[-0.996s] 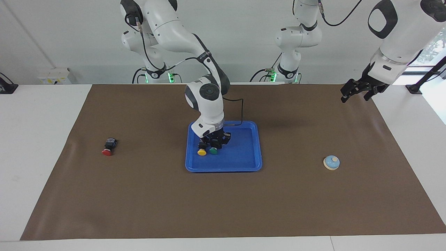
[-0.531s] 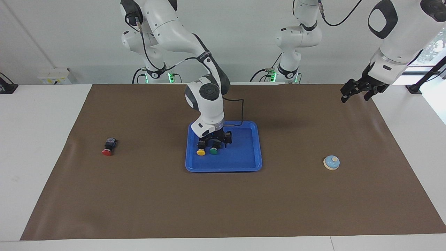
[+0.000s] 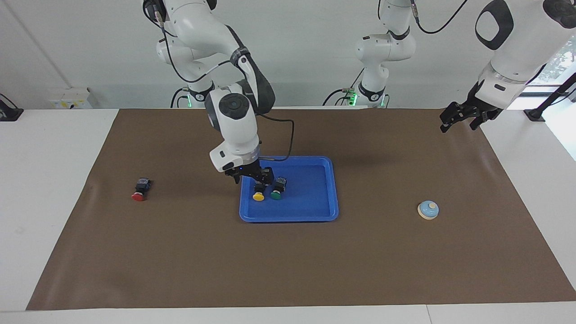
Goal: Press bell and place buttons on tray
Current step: 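Place the green button in the tray beside the yellow one, then move the right gripper to the red-topped button and grasp it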
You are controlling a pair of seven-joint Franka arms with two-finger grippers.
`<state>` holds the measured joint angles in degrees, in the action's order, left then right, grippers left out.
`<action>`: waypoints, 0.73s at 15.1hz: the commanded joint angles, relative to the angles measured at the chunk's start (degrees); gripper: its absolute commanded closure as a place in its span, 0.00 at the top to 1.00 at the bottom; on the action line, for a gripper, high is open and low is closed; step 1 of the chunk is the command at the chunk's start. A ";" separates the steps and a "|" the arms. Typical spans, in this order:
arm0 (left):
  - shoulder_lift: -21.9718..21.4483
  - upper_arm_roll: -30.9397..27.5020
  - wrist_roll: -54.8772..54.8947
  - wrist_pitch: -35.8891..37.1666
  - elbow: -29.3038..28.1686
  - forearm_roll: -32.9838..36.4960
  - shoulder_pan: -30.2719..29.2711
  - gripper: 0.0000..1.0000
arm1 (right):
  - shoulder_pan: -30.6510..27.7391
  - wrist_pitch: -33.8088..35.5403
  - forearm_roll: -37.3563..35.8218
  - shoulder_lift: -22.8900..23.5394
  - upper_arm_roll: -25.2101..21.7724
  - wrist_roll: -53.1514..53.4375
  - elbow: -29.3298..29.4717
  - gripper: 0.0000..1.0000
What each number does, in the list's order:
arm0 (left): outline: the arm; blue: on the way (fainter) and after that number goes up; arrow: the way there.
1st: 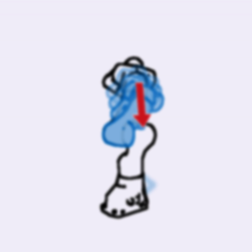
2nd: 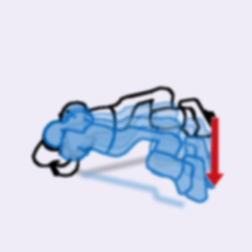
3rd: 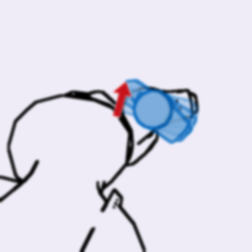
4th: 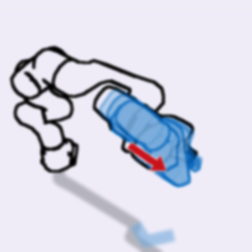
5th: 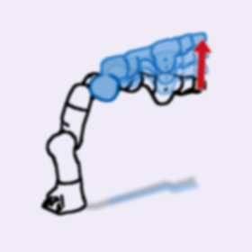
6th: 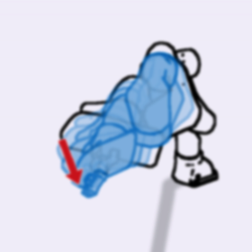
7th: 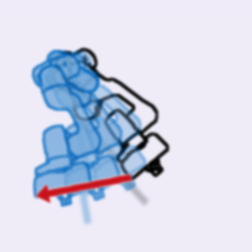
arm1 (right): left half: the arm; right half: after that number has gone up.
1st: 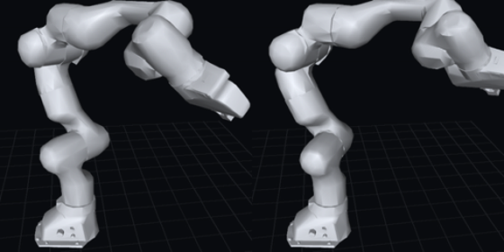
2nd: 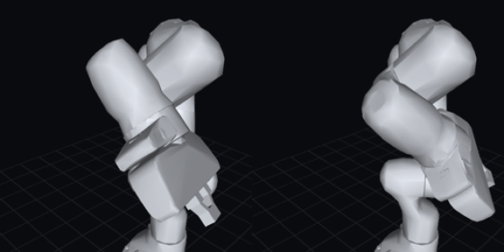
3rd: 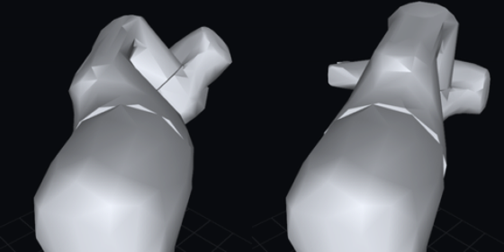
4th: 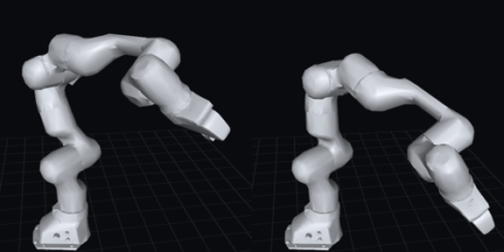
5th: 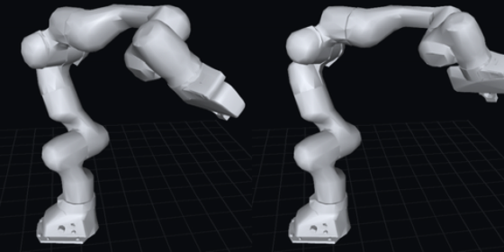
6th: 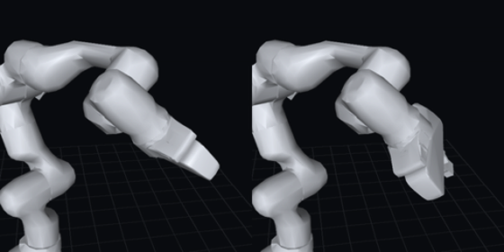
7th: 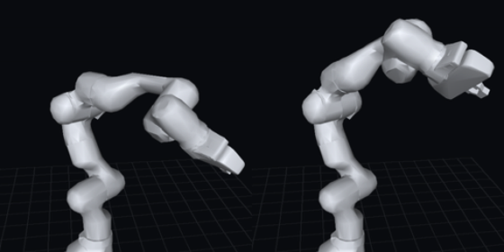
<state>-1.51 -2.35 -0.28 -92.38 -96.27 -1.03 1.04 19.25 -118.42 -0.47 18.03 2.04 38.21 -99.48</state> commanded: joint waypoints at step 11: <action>-1.12 -0.02 -0.60 0.45 -0.67 0.33 -0.07 1.00 | -25.21 4.35 -4.01 -5.11 0.42 -29.14 -8.26 1.00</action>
<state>-1.51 -2.35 -0.28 -92.38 -96.27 -1.03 1.04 -2.42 -112.89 -3.88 16.19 1.59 13.31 -103.11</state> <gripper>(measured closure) 0.000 0.000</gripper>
